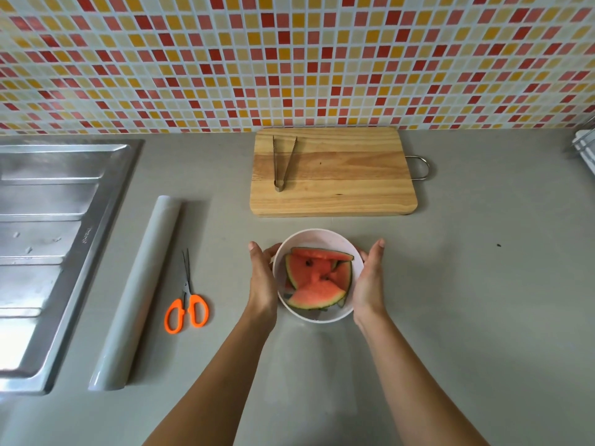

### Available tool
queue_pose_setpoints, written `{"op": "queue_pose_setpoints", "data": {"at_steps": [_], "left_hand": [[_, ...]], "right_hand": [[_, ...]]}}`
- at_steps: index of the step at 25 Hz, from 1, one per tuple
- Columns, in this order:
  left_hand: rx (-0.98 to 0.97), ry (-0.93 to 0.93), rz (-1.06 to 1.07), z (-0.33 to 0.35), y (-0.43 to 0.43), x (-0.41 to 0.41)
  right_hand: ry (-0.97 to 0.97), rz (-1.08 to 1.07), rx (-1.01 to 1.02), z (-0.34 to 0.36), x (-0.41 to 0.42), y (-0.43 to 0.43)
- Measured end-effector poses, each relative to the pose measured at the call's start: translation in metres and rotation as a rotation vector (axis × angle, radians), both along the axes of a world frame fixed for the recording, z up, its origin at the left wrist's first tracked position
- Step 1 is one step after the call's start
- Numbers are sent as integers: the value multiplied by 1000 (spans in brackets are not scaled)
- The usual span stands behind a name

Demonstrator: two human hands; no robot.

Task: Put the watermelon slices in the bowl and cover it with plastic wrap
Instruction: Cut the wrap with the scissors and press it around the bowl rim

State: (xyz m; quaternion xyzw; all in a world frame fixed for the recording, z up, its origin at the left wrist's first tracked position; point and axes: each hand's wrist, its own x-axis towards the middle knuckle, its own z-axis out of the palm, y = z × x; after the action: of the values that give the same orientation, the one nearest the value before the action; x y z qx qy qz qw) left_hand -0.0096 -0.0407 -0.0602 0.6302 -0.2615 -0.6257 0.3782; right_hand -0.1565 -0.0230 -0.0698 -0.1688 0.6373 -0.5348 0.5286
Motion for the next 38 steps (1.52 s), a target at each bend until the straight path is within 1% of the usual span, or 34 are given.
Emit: {"op": "queue_pose_setpoints", "data": {"at_steps": [2,5,7,9,11,12,14,15,16,17,19,21,23,26,31,33,35,36,37,38], "left_hand": [[-23,-99,55,-1,4,-2],[-80,-340,47,-5,3,3],[-108,-402,61,-6,2,7],[-149,-411,50,-8,3,11],[-166,-386,6,-7,4,16],[-165,-362,0,-8,1,22],[-190,-274,-1,-9,-9,36],[-234,-224,-28,-8,-15,41],[-286,-167,-75,-5,-20,41],[-326,-107,-136,-2,-24,38],[-314,33,-256,2,-26,24],[-279,122,-308,1,-24,12],[-246,133,-293,-1,-25,6],[-218,124,-302,-2,-31,6],[-231,89,-325,-3,-31,7],[-226,61,-326,-2,-30,7],[-229,39,-387,0,-30,8],[-226,43,-417,2,-30,10],[-209,61,-422,4,-30,14],[-180,88,-408,5,-31,17]], "right_hand": [[24,-7,-4,2,3,0],[50,-1,-12,4,6,0],[78,35,7,4,8,-1],[58,104,41,5,6,-1],[-14,169,44,7,-6,-1],[-7,182,38,9,-14,-1],[117,129,-5,10,-29,-4],[164,134,-71,11,-32,-5],[177,194,-151,13,-31,-7],[167,284,-208,13,-28,-10],[108,425,-235,13,-17,-14],[8,439,-219,12,-10,-17],[-48,409,-180,7,-9,-21],[14,394,-117,4,-8,-25],[263,464,-76,6,-10,-28],[402,455,-5,8,-10,-29],[537,446,68,6,-12,-28],[547,452,102,6,-13,-27],[497,462,119,7,-15,-27],[404,467,99,7,-18,-28]]}}
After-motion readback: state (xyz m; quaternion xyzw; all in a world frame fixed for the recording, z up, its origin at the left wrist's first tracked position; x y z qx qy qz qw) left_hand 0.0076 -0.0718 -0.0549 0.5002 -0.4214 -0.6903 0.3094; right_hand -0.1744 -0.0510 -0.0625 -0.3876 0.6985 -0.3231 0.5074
